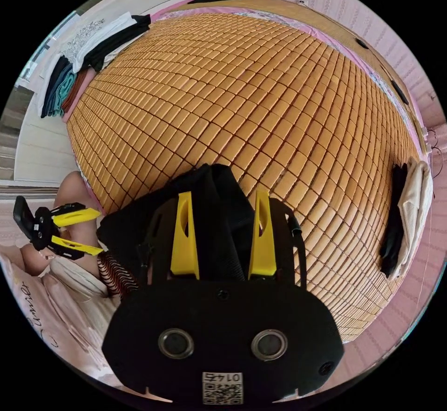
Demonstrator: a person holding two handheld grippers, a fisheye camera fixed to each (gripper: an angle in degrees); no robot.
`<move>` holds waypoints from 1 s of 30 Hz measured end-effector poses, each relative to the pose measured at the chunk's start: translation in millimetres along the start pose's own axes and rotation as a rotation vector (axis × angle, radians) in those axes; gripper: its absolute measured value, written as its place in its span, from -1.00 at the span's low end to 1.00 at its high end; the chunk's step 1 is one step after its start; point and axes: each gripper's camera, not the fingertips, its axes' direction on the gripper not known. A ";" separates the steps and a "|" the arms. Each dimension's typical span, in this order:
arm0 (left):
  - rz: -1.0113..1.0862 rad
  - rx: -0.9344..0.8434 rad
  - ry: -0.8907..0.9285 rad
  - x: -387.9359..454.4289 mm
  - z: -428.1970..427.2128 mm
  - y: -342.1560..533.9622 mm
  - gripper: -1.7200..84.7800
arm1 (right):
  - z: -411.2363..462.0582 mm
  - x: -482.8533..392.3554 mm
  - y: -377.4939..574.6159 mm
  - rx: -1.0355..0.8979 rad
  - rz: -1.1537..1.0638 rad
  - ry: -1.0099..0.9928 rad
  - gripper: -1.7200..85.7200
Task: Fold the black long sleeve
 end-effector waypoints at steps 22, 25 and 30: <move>0.243 0.200 -0.104 83.1 -117.8 16.0 -0.97 | -170.2 -61.7 145.4 0.596 -0.118 -0.243 -0.92; 0.232 0.258 -0.155 84.9 -154.5 23.0 -0.97 | -189.5 -84.9 124.2 0.635 -0.201 -0.251 -0.92; 0.128 0.362 -0.265 47.8 -225.4 21.8 -0.97 | -218.8 -131.5 53.7 0.657 -0.364 -0.276 -0.92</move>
